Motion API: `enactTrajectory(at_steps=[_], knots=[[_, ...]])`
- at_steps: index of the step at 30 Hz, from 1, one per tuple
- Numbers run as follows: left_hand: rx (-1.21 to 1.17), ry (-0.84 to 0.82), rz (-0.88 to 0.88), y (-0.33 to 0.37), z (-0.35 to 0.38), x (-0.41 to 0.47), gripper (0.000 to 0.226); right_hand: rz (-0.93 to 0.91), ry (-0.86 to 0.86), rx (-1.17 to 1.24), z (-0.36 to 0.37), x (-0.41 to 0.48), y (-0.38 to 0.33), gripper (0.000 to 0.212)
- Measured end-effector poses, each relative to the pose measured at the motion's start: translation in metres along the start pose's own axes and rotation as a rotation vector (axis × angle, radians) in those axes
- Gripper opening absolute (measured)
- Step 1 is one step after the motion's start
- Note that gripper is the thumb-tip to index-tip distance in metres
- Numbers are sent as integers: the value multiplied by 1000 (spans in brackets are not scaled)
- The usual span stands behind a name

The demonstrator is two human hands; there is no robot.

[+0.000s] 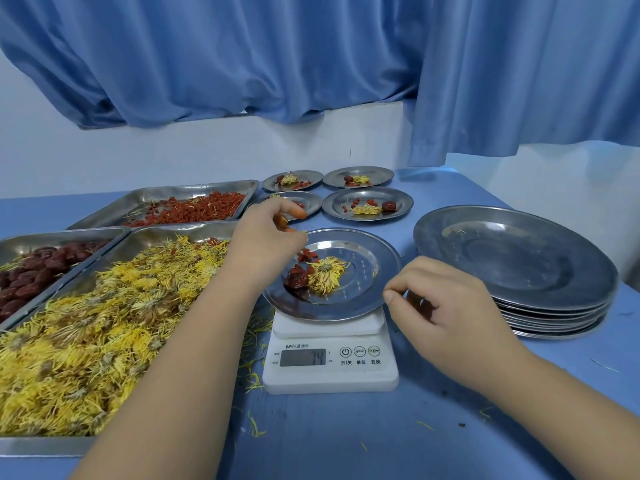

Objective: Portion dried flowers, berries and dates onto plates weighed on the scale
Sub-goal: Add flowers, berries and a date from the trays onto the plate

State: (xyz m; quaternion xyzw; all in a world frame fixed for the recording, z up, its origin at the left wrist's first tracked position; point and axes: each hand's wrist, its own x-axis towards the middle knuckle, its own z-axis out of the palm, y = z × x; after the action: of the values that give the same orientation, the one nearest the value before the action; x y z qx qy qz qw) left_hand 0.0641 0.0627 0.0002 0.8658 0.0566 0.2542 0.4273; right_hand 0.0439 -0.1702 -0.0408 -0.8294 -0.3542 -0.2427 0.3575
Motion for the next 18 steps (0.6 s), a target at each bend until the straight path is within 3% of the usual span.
enactTrajectory(at_steps=[5,12,18], knots=[[19,8,-11,1,0,0,32,1,-13,-16,1,0,0,16],[-510,-30,-286,8,-6,1,15,-2,-10,-16,1,1,2,12],[-542,-11,-270,6,-7,2,11,-7,-15,-9,1,0,1,13]])
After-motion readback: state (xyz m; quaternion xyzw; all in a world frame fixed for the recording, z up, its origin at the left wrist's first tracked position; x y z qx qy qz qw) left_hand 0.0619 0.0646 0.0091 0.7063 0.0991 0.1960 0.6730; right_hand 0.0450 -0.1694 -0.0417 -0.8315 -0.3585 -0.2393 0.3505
